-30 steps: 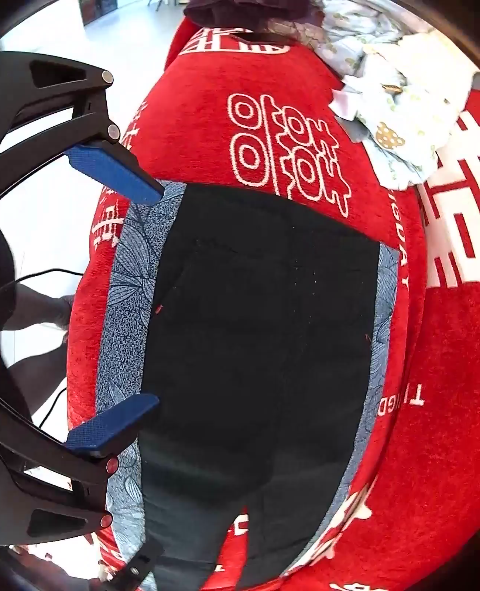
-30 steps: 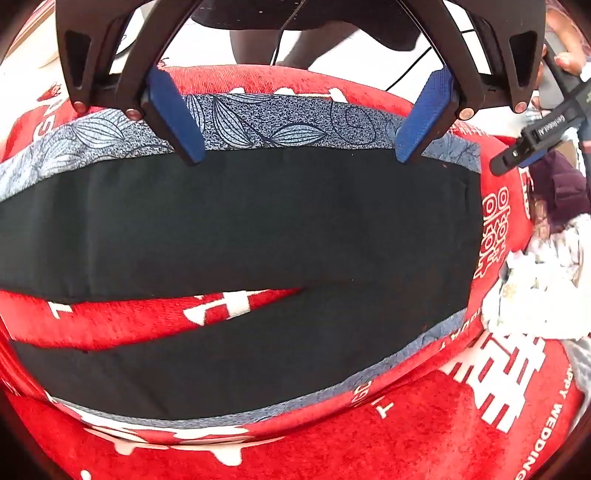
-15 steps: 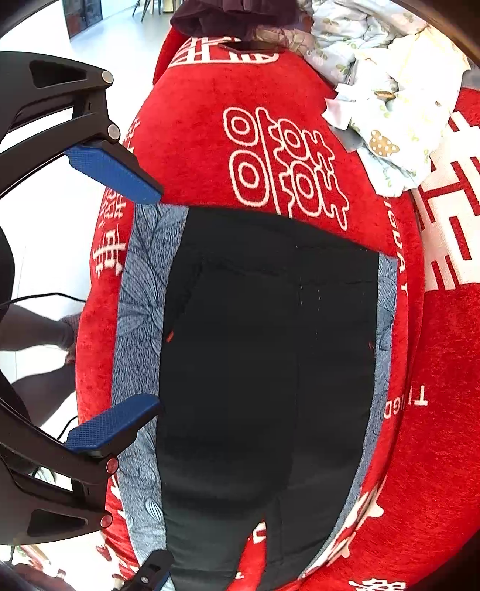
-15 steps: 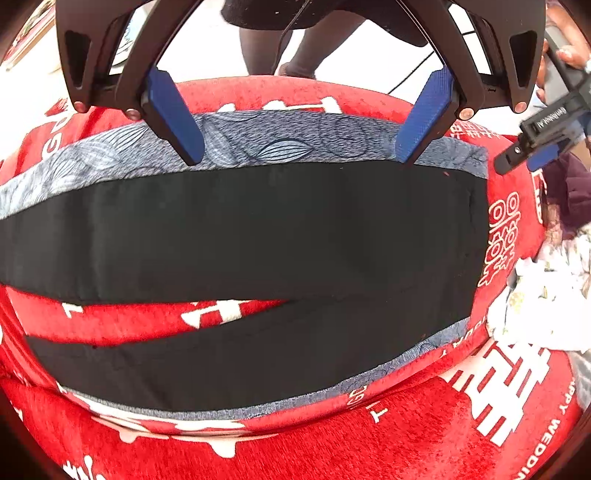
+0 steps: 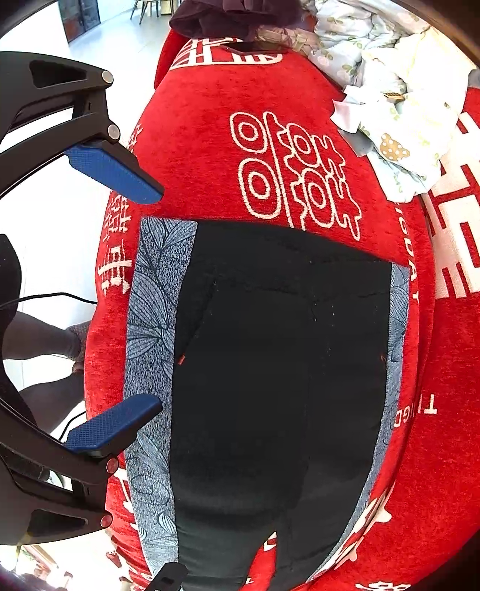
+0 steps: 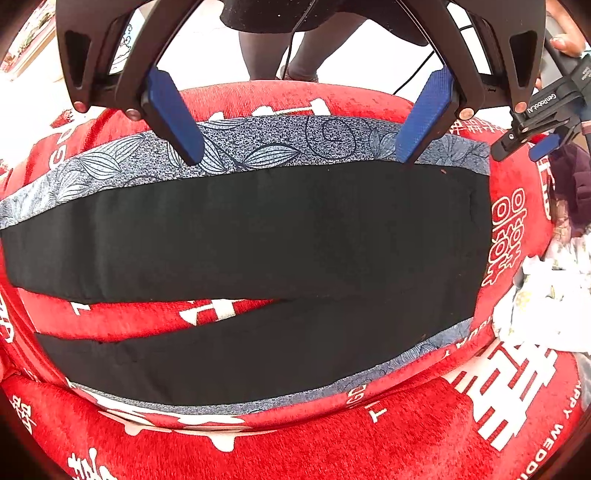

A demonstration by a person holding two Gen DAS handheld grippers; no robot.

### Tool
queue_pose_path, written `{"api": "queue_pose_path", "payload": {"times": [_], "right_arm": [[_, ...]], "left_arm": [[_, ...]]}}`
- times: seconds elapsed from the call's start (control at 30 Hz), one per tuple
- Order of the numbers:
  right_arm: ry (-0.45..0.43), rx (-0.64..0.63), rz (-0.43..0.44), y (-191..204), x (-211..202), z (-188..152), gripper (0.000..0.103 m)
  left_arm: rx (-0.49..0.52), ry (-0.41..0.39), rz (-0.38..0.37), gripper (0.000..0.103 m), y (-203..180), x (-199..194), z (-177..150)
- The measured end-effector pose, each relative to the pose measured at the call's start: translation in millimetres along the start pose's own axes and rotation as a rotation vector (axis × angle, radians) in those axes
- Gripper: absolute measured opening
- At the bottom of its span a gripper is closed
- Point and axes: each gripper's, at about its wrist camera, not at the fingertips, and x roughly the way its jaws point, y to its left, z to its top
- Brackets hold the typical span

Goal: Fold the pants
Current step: 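Position both grippers open over the grey waistband of the black trousers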

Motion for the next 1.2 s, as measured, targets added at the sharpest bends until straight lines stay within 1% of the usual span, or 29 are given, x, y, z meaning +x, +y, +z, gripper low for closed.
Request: {"api": "queue_pose_path", "payload": {"times": [0.1,0.13,0.47,0.63,1.2], "right_arm": [[0.003,0.001,-0.015,2,1,-1,0.103],[0.003,0.005,-0.017,2,2,-2,0.103],[0.002,0.003,-0.04,3,4,-3,0.103],[-0.002,-0.003,-0.044,3,3,-3,0.103],[0.023,0.023,-0.044,-12,15,-2,0.103]], "left_arm": [[-0.008,0.013,-0.001,0.103,5,4,-1],[-0.01,0.016,0.001,0.103,1,5,1],[-0.002,0.044,0.016,0.103,2,12,-4],[0.001,0.049,0.012,0.103,0,13,-5],[0.008,0.073,0.04,0.103,-6,24,-4]]}}
